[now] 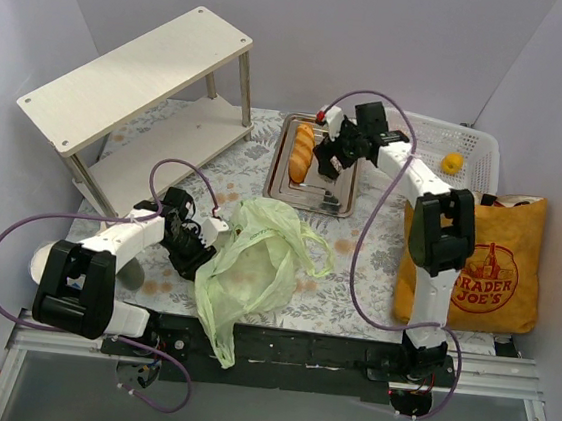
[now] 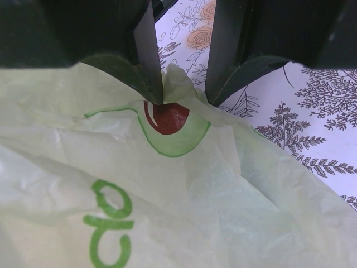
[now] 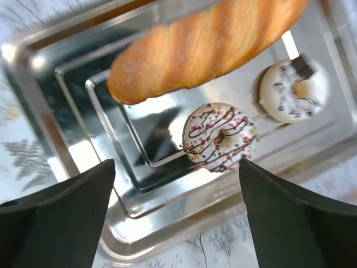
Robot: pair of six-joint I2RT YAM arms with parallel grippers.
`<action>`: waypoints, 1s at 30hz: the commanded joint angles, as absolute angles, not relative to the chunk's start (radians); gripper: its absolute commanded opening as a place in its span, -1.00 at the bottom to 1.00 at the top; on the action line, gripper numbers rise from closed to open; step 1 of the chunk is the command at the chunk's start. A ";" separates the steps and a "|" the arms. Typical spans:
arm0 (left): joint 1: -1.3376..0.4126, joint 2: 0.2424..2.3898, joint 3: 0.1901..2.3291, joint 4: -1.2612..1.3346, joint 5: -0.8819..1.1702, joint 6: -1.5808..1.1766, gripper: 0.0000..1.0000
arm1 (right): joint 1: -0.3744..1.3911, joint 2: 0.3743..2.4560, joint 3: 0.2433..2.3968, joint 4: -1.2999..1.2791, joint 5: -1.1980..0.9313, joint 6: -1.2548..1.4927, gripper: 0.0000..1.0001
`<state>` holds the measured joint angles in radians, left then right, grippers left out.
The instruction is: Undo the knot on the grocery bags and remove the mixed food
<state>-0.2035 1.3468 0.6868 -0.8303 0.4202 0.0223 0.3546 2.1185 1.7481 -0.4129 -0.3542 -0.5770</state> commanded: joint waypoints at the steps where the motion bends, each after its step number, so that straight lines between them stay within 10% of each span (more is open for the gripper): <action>1: -0.196 1.348 0.698 -0.795 0.437 0.035 -0.28 | 0.353 1.858 1.732 -0.449 -0.422 -0.497 0.97; 13: -0.196 1.347 0.773 -0.815 0.494 0.025 -0.28 | 0.322 1.574 1.706 -1.043 -0.004 -0.877 0.96; 24: -0.196 1.355 0.828 -0.833 0.600 0.006 -0.47 | 0.213 1.293 1.312 -1.003 0.445 -1.026 0.97; 27: -0.196 1.342 0.807 -0.854 0.653 -0.017 -1.00 | 0.181 1.299 1.315 -1.104 0.416 -1.003 0.82; 30: -0.196 1.307 0.772 -0.851 0.693 -0.021 -1.00 | 0.176 1.315 1.319 -1.245 0.319 -0.982 0.03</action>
<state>-0.2035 1.3647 0.7959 -0.8333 0.5926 -0.0120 0.1825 1.3075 1.3136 -1.0813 0.3565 -0.9463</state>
